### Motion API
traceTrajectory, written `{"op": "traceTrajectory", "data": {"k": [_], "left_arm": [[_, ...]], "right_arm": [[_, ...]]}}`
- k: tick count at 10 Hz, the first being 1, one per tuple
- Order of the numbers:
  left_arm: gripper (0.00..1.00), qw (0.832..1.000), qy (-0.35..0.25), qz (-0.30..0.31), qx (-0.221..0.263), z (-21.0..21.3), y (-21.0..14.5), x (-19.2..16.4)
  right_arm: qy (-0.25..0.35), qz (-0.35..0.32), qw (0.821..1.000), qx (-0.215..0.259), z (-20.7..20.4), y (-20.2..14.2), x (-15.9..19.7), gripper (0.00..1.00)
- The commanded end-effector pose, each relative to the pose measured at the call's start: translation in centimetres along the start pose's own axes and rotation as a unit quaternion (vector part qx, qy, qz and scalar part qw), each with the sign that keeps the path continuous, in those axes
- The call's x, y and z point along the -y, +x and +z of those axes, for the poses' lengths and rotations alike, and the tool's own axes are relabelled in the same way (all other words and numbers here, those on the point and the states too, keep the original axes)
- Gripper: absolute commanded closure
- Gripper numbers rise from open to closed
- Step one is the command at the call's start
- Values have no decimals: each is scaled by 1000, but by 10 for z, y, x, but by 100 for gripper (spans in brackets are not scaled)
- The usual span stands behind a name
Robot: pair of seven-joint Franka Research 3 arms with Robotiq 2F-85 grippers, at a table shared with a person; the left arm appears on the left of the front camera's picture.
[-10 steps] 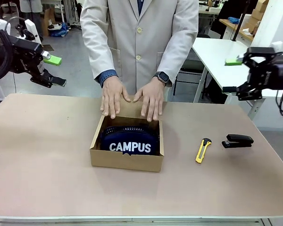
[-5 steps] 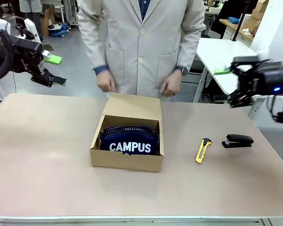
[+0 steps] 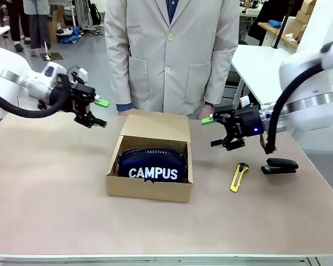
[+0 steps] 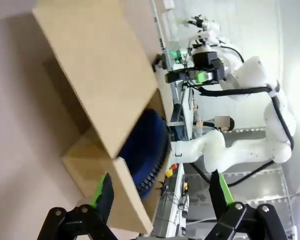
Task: Pack the item into the box.
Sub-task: Close the Mailer Box.
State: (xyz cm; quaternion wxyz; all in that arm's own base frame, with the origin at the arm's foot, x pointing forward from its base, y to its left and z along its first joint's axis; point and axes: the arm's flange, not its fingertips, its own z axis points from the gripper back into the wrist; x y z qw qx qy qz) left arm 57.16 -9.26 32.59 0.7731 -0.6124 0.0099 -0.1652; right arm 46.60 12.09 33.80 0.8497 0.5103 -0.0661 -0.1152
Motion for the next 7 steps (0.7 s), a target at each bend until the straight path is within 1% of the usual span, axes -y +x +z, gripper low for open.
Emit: {"op": "traceTrajectory", "data": {"k": [1,2,3,4,5,7], "left_arm": [[0,1000,-3,-28,-1,5,-14,23],[0,1000,-3,-28,-1,5,-14,23],[0,1000,0,3,0,1,3,-6],[0,1000,4,16,-18,-6,17,-17],[0,999,-23,27,-29,-13,31,-30],[0,999,-31,26,-28,-22,43,-45]], "right_arm": [[18,-19,995,97,60,-8,-26,0],[0,0,1000,0,0,0,0,0],[7,-6,999,35,18,10,-3,0],[7,-11,999,34,6,31,-1,0],[5,-11,1000,12,-12,46,6,0],[11,-6,1000,-9,-39,66,16,0]]}}
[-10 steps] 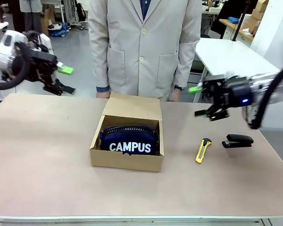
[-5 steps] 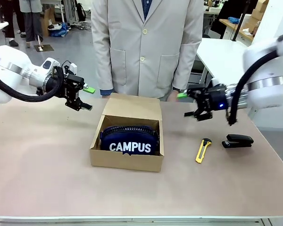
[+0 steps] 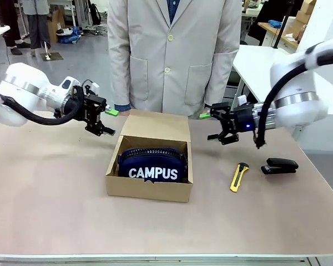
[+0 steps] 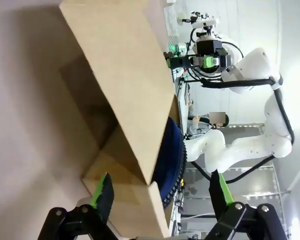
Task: Pack the item into the box.
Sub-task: Close the Mailer Box.
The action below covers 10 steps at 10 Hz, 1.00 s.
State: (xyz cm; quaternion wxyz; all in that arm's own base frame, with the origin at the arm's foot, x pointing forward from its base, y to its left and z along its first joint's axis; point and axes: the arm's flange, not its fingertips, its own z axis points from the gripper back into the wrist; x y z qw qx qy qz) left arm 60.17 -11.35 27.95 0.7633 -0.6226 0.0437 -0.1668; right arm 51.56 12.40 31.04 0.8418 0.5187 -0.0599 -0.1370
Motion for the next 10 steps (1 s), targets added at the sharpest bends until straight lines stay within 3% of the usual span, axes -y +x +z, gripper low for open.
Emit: {"op": "traceTrajectory", "data": {"k": [1,5,9,10], "left_arm": [[0,1000,-12,11,7,1,24,-7],[0,999,-50,-14,-6,-18,41,-31],[0,996,-73,-37,-23,-29,46,-35],[0,996,-77,-39,-20,-29,47,-34]], "right_arm": [[-5,10,999,-30,-30,27,7,0],[53,9,995,-85,-77,36,27,0],[106,-16,988,-112,-78,34,29,0],[108,-16,988,-110,-78,34,29,7]]}}
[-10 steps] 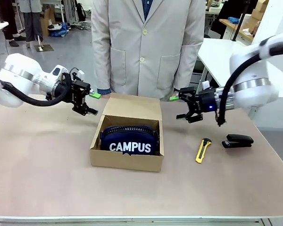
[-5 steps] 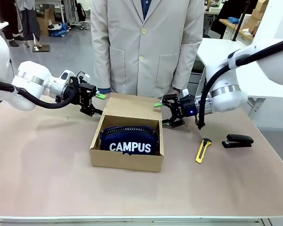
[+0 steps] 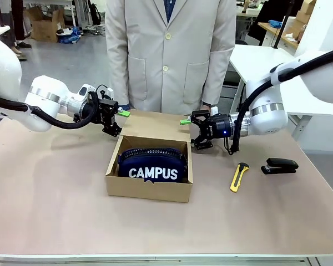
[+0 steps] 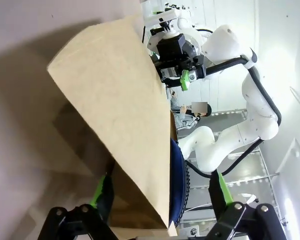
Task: Pack the item into the box.
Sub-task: Close the Mailer Box.
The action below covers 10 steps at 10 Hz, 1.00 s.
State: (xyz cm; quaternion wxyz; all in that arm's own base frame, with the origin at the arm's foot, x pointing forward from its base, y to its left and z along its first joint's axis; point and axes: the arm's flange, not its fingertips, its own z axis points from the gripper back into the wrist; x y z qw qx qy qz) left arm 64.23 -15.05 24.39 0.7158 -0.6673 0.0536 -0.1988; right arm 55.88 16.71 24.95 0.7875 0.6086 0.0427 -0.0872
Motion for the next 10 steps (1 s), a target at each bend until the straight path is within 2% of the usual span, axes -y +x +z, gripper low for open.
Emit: {"op": "traceTrajectory", "data": {"k": [1,2,3,7,10], "left_arm": [[14,1000,-14,-16,7,1,3,2],[20,999,-23,-23,1,-2,3,3],[34,999,-23,-24,1,-3,3,3],[34,999,-23,-24,-1,-5,4,5],[34,999,-27,-38,15,-9,6,9]], "right_arm": [[16,16,1000,16,-2,3,1,20],[23,20,999,33,0,4,2,27],[25,21,999,35,0,4,2,40],[30,29,999,29,1,1,4,40],[34,43,998,19,1,-3,3,40]]}}
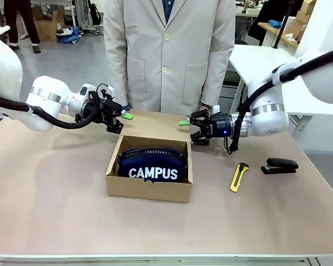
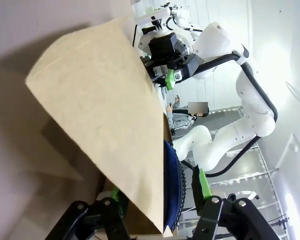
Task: Pack the item into the box.
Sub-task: Close the Mailer Box.
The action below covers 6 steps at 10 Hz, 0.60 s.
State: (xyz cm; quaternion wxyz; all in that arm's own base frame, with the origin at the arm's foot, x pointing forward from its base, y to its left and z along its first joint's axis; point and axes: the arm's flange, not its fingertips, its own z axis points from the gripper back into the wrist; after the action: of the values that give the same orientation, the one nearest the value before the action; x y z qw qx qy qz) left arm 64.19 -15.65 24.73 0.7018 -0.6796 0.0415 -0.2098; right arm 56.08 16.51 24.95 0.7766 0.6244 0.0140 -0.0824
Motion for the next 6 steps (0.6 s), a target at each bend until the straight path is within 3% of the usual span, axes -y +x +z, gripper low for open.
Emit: {"op": "traceTrajectory", "data": {"k": [1,6], "left_arm": [[34,999,-6,-33,13,-6,4,11],[34,990,50,-134,14,-23,-6,64]], "right_arm": [[17,35,999,8,2,-9,-2,40],[23,126,991,41,17,-42,-39,40]]}}
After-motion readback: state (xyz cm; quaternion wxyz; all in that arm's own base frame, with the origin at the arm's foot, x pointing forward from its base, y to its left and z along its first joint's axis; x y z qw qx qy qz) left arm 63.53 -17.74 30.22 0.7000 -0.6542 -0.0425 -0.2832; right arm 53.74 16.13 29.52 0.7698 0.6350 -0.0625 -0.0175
